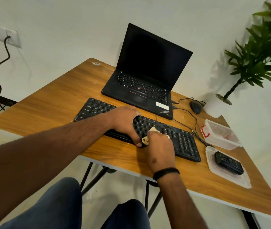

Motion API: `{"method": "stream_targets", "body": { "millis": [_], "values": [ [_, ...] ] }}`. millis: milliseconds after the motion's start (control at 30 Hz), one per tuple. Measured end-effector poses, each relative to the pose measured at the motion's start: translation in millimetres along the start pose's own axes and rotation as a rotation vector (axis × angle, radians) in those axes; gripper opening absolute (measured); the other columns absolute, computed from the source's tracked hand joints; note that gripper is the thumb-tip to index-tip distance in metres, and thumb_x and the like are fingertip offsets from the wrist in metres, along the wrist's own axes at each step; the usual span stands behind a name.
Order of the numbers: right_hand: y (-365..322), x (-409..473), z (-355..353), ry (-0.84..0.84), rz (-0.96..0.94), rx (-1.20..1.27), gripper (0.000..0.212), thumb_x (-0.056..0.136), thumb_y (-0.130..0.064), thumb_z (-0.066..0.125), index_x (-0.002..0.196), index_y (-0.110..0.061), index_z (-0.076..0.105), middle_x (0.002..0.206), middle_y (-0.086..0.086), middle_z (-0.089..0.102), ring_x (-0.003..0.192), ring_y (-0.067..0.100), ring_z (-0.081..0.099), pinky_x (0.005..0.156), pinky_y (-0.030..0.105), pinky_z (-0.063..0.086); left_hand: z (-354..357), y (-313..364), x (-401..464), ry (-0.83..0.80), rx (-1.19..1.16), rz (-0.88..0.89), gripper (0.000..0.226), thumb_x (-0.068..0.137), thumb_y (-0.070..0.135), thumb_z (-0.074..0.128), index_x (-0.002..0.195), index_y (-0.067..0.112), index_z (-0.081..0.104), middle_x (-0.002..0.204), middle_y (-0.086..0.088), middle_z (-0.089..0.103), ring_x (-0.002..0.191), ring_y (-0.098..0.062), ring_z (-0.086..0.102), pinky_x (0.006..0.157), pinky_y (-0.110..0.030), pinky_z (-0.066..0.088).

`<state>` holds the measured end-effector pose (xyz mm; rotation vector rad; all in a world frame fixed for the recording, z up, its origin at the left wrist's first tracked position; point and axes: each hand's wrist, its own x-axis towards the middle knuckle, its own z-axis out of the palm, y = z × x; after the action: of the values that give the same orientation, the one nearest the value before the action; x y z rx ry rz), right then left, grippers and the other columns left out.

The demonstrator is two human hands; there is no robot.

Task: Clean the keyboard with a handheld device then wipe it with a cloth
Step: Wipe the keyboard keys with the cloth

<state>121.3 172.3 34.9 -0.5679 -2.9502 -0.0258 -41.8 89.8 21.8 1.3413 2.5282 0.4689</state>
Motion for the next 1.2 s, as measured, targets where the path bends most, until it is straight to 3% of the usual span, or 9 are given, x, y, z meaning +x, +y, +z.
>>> {"method": "stream_targets", "body": {
  "millis": [167,267,367,533,700,800,867,1000,1200],
  "values": [
    [20.7,-10.0,-21.5,-0.105,-0.028,0.124,0.026,0.098,-0.012,0.050,0.120,-0.018,0.062,0.117,0.002,0.065,0.105,0.016,0.060,0.096,0.030,0.050,1.2,4.3,-4.5,0.001,0.002,-0.010,0.125,0.049,0.072,0.088,0.151,0.016,0.040,0.149,0.000,0.045,0.135,-0.021,0.042,0.114,-0.039,0.037],
    [38.7,20.2,-35.6,-0.040,0.118,0.263,0.023,0.094,-0.004,0.053,0.106,-0.016,0.069,0.105,0.004,0.067,0.094,0.017,0.059,0.081,0.030,0.051,1.7,3.6,-5.9,-0.004,0.001,-0.013,0.131,0.051,0.073,0.086,0.156,0.015,0.033,0.156,-0.001,0.039,0.141,-0.021,0.037,0.116,-0.037,0.034],
    [28.7,29.2,-18.5,0.016,0.187,0.216,0.019,0.095,-0.009,0.055,0.111,-0.014,0.065,0.111,0.008,0.067,0.103,0.022,0.061,0.089,0.035,0.053,1.0,5.8,-6.9,0.009,-0.003,-0.011,0.127,0.050,0.072,0.087,0.153,0.016,0.038,0.152,0.000,0.043,0.137,-0.021,0.041,0.115,-0.039,0.036],
    [11.1,-14.2,6.3,0.052,0.023,0.044,0.035,0.099,-0.009,0.047,0.132,-0.016,0.054,0.131,0.006,0.059,0.120,0.020,0.055,0.100,0.031,0.045,3.5,2.1,-3.8,0.026,0.016,0.000,0.130,0.046,0.077,0.085,0.152,0.016,0.040,0.147,0.001,0.048,0.132,-0.019,0.044,0.112,-0.038,0.038],
    [38.1,-1.1,-24.0,-0.079,0.033,0.195,0.028,0.097,-0.007,0.051,0.119,-0.018,0.065,0.116,0.002,0.066,0.102,0.015,0.060,0.093,0.031,0.052,-2.4,6.5,-2.4,-0.043,0.054,-0.020,0.127,0.047,0.076,0.086,0.149,0.016,0.041,0.147,0.000,0.047,0.132,-0.021,0.045,0.112,-0.038,0.039],
    [46.2,33.6,-29.0,0.061,0.123,0.235,0.025,0.092,-0.003,0.054,0.108,-0.015,0.069,0.106,0.005,0.069,0.094,0.019,0.060,0.088,0.038,0.054,-4.1,21.2,5.3,-0.059,0.160,-0.013,0.121,0.039,0.087,0.077,0.135,0.017,0.050,0.133,0.000,0.055,0.119,-0.020,0.052,0.107,-0.042,0.044],
    [37.1,45.0,-21.8,0.058,0.104,0.182,0.020,0.089,-0.005,0.059,0.104,-0.014,0.069,0.103,0.007,0.070,0.095,0.023,0.062,0.087,0.040,0.054,4.2,32.9,13.3,-0.018,0.174,0.020,0.121,0.036,0.091,0.073,0.131,0.019,0.052,0.126,0.001,0.055,0.114,-0.019,0.053,0.105,-0.043,0.045],
    [27.2,42.2,-3.7,-0.080,-0.052,-0.056,0.022,0.086,-0.011,0.068,0.107,-0.013,0.062,0.108,0.007,0.066,0.100,0.025,0.063,0.085,0.036,0.053,15.8,37.3,22.7,0.040,0.098,0.052,0.093,0.037,0.082,0.081,0.108,0.025,0.060,0.104,0.006,0.054,0.097,-0.013,0.052,0.091,-0.040,0.052],
    [81.8,61.4,-17.3,-0.073,0.161,-0.111,0.019,0.095,-0.015,0.058,0.114,-0.014,0.062,0.112,0.011,0.066,0.101,0.028,0.063,0.084,0.037,0.052,13.6,34.0,22.0,0.024,0.042,0.039,0.121,0.033,0.087,0.080,0.132,0.021,0.053,0.122,0.007,0.051,0.113,-0.016,0.049,0.100,-0.041,0.048]
  ]
}}
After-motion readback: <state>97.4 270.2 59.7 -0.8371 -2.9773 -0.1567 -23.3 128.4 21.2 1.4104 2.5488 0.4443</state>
